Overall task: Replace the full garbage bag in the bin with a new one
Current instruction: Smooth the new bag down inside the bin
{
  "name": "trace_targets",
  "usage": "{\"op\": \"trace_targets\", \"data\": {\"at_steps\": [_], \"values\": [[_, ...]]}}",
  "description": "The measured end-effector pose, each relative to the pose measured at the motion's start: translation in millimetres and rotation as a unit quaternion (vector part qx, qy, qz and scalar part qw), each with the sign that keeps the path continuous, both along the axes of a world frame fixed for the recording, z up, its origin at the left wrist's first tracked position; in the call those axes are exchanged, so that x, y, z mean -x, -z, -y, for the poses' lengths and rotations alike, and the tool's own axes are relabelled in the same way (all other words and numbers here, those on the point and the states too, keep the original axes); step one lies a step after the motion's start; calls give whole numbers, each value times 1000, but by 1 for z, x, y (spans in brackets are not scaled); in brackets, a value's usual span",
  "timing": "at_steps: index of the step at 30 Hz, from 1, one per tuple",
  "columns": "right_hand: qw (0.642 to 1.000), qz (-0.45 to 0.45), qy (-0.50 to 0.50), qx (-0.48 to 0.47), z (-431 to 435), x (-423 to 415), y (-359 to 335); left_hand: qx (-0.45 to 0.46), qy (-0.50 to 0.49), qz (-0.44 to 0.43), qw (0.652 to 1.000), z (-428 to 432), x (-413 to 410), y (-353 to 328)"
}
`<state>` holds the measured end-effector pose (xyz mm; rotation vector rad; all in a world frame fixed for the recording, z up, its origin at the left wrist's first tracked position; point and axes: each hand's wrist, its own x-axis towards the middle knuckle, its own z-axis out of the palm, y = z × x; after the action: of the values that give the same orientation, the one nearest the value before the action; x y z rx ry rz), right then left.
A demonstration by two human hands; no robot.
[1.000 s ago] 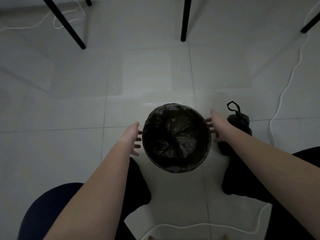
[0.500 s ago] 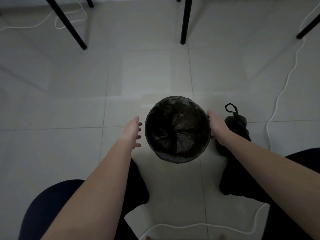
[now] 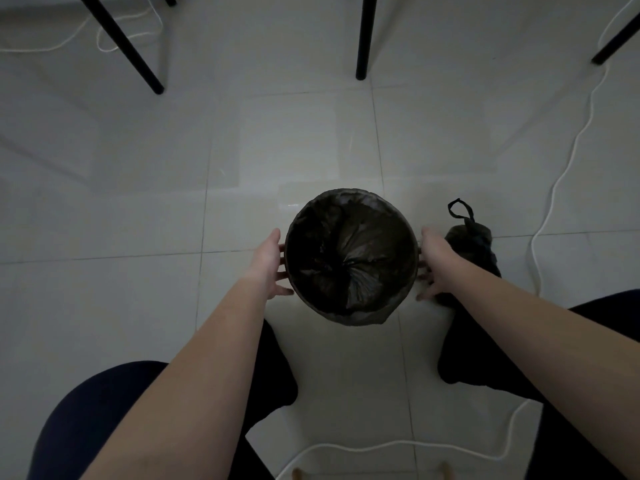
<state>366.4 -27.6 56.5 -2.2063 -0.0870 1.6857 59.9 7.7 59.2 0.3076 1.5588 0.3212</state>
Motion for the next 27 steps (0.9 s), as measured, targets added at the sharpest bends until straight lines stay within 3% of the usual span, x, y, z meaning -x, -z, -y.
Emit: {"op": "trace_targets", "data": {"at_steps": [2, 5, 8, 11, 14, 16, 20, 22, 25, 27], "values": [[998, -48, 36, -9, 6, 8, -5, 0, 9, 5, 1000, 2, -5, -5], [985, -110, 65, -114, 5, 12, -3, 40, 61, 9, 997, 6, 0, -9], [986, 1, 66, -154, 0, 0, -4, 66, 148, -58, 985, 8, 4, -12], [987, 104, 0, -120, -4, -11, -5, -25, 99, -112, 988, 2, 0, -9], [998, -7, 37, -49, -1, 0, -11, -70, 50, -28, 996, -6, -8, -11], [990, -97, 64, -78, 2, 8, -7, -57, 60, 27, 996, -7, -14, -12], [978, -121, 120, -120, 7, -2, 13, -32, 57, 45, 997, -9, -14, -6], [983, -96, 118, -106, 7, -9, 17, -25, 66, 6, 997, -12, -14, -4], [990, 17, 54, -126, 0, -13, 14, -10, 110, -75, 991, -16, -11, -3], [988, 25, 10, -153, -7, -10, 8, 13, 139, -52, 989, -17, -12, -5]]}}
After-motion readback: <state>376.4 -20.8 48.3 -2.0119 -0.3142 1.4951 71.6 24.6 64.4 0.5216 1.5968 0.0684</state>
